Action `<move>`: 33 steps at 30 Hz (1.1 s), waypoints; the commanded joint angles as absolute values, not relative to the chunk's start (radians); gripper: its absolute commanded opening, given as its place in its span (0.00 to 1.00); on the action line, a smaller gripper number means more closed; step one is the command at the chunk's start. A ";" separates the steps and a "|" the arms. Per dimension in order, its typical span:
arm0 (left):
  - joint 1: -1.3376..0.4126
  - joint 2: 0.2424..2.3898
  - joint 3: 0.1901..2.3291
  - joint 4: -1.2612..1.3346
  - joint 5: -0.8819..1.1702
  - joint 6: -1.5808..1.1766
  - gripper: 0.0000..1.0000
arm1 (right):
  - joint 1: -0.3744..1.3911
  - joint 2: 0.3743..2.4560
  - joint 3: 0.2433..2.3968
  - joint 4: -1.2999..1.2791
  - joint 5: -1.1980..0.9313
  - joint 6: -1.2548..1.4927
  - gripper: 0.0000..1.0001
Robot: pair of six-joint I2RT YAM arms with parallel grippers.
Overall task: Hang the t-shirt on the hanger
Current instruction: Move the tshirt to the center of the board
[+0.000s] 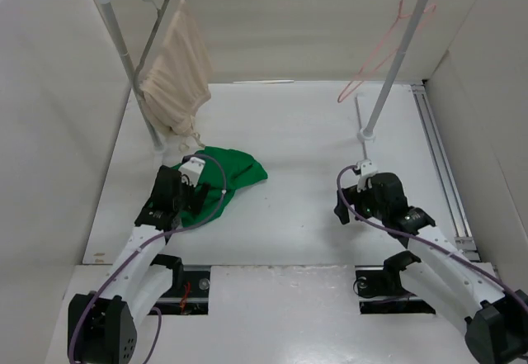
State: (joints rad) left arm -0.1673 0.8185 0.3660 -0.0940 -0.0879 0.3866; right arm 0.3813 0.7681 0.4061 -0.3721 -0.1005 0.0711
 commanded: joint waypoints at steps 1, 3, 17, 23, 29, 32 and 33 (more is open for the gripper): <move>-0.163 0.793 0.400 -0.069 -0.113 0.347 1.00 | 0.414 0.791 0.428 -0.259 -0.132 0.037 0.99; -0.163 0.793 0.432 -0.069 -0.114 0.337 1.00 | 0.498 0.859 0.457 -0.181 -0.144 -0.021 0.99; -0.163 0.671 0.563 -0.187 0.038 0.353 1.00 | 0.996 1.902 1.428 -0.308 -0.264 -0.681 0.99; -0.163 0.526 0.540 -0.251 0.159 0.428 1.00 | 0.937 2.058 1.577 -0.290 -0.322 -0.667 0.75; -0.163 0.526 0.543 -0.261 0.193 0.457 1.00 | 0.856 2.080 1.623 -0.272 -0.262 -0.615 0.00; -0.163 0.569 0.572 -0.270 0.219 0.466 1.00 | 0.810 1.996 1.585 -0.241 -0.262 -0.604 0.00; -0.163 0.580 0.589 -0.270 0.245 0.480 1.00 | 0.799 1.967 1.569 -0.241 -0.273 -0.604 0.00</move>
State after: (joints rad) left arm -0.1555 0.5560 0.5270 -0.2741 0.1574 0.4450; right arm 0.8433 2.0930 1.5684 -0.2863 -0.2810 -0.6315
